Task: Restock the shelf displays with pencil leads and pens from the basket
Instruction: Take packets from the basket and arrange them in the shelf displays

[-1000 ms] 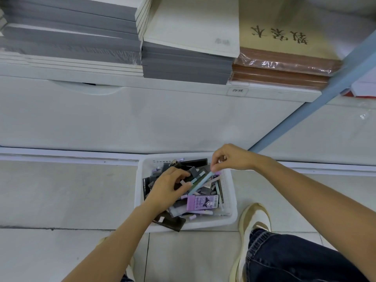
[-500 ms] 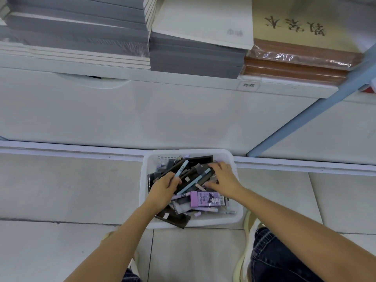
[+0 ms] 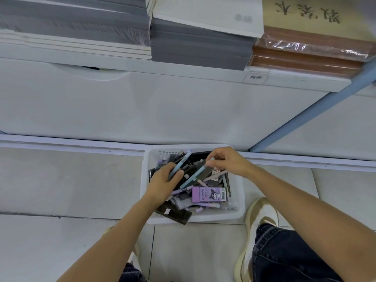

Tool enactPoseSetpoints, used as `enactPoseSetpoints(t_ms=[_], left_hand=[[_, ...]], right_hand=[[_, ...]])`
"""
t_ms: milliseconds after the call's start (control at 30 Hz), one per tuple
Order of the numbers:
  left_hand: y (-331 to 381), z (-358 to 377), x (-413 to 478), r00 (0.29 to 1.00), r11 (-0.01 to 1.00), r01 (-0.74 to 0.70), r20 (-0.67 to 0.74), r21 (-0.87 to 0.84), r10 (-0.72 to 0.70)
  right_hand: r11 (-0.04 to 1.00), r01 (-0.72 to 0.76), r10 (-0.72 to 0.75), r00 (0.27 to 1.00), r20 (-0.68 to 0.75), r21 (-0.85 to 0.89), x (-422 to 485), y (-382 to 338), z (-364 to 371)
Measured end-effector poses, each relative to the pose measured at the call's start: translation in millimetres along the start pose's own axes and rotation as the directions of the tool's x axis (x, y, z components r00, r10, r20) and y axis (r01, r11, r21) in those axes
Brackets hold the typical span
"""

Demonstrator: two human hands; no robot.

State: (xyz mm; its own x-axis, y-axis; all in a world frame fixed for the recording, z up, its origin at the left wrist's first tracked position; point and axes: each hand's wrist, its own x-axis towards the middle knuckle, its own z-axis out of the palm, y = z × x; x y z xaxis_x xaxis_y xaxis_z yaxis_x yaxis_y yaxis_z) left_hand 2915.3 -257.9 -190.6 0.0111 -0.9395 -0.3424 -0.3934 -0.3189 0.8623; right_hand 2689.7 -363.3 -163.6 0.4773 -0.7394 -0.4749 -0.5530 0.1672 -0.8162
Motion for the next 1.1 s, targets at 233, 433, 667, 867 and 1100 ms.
enactPoseSetpoints(t_ms=[233,433,667,867,1100], left_hand=[[16,0,-6,0.998,0.997,-0.039,0.046,-0.062,0.042],[0,-15,-14,0.989,0.992,0.116,0.097,-0.048,-0.111],[4,-13,-18,0.986,0.993,0.118,0.121,-0.016,-0.115],[46,-26,-19,0.991,0.952,0.114,0.106,-0.283,-0.087],[142,-76,-20,0.978,0.888,-0.187,-0.164,-0.421,0.128]], right_hand=[[0.982,0.049,-0.051,0.999,0.007,0.183,4,-32,36],[0.873,0.098,0.021,0.971,0.237,-0.478,-14,20,57],[0.796,0.153,0.000,0.968,0.252,-0.586,-9,26,55],[0.994,0.112,-0.110,0.992,0.068,-0.019,-16,-50,11],[0.916,0.389,-0.379,0.919,-0.109,0.093,-46,-187,-21]])
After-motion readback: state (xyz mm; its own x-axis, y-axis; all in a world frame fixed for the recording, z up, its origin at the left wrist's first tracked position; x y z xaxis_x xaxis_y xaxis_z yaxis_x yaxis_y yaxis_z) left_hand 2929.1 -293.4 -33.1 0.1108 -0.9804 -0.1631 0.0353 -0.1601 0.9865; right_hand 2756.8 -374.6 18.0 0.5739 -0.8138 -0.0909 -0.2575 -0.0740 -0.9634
